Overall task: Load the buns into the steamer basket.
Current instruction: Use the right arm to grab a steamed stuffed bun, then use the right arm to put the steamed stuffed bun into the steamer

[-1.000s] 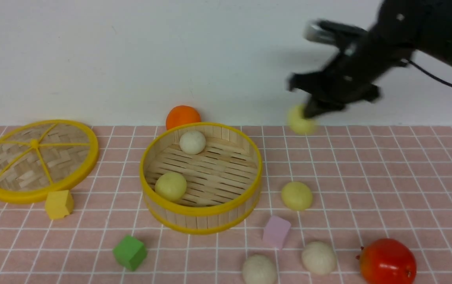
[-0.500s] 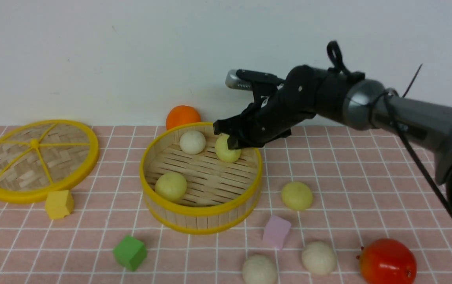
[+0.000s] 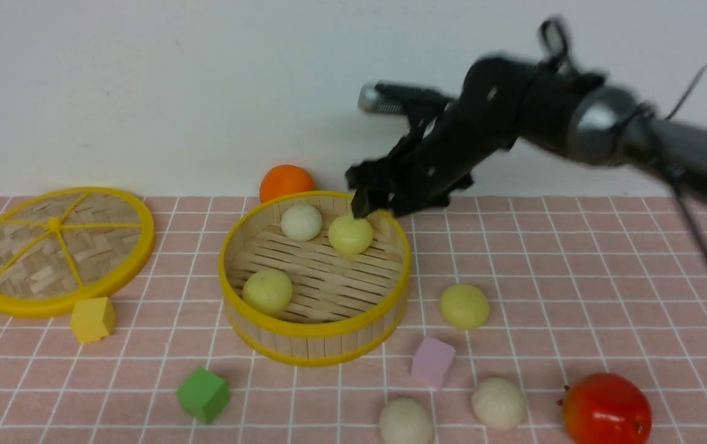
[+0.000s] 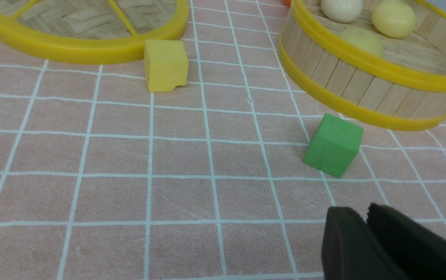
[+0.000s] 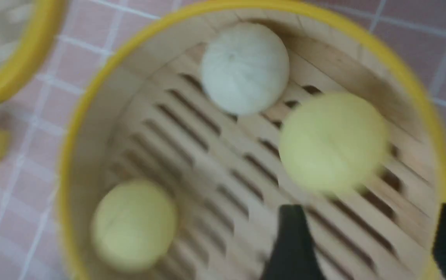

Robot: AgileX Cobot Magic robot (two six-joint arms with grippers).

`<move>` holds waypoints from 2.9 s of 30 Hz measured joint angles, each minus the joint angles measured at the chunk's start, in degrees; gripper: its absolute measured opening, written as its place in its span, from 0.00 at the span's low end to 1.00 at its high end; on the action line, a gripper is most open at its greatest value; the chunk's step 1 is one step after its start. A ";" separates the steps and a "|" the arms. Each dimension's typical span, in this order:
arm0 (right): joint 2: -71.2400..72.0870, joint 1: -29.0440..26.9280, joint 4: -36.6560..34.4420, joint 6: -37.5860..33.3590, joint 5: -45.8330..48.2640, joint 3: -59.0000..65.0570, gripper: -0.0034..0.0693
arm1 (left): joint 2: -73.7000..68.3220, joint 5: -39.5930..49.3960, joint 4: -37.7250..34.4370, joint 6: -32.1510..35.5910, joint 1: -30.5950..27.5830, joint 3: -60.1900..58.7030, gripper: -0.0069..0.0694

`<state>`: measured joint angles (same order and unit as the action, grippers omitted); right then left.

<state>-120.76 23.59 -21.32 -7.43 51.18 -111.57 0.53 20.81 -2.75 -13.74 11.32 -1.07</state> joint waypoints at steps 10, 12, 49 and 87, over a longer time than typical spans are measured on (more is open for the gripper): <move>13.56 -0.37 7.93 6.62 11.78 11.59 0.64 | 0.00 0.00 0.00 0.00 0.00 0.00 0.26; 12.79 -0.39 8.48 7.43 8.78 17.23 0.60 | 0.00 0.00 0.00 0.00 0.00 0.00 0.26; 0.81 -6.70 3.48 9.98 -3.83 21.29 0.33 | 0.00 0.00 0.00 0.00 0.00 0.00 0.29; 0.19 0.36 -8.22 1.43 -6.62 6.22 0.06 | 0.00 0.00 0.00 -0.02 0.00 0.00 0.30</move>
<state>-120.58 23.95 -29.54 -6.00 44.56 -105.35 0.53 20.81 -2.75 -13.77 11.32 -1.07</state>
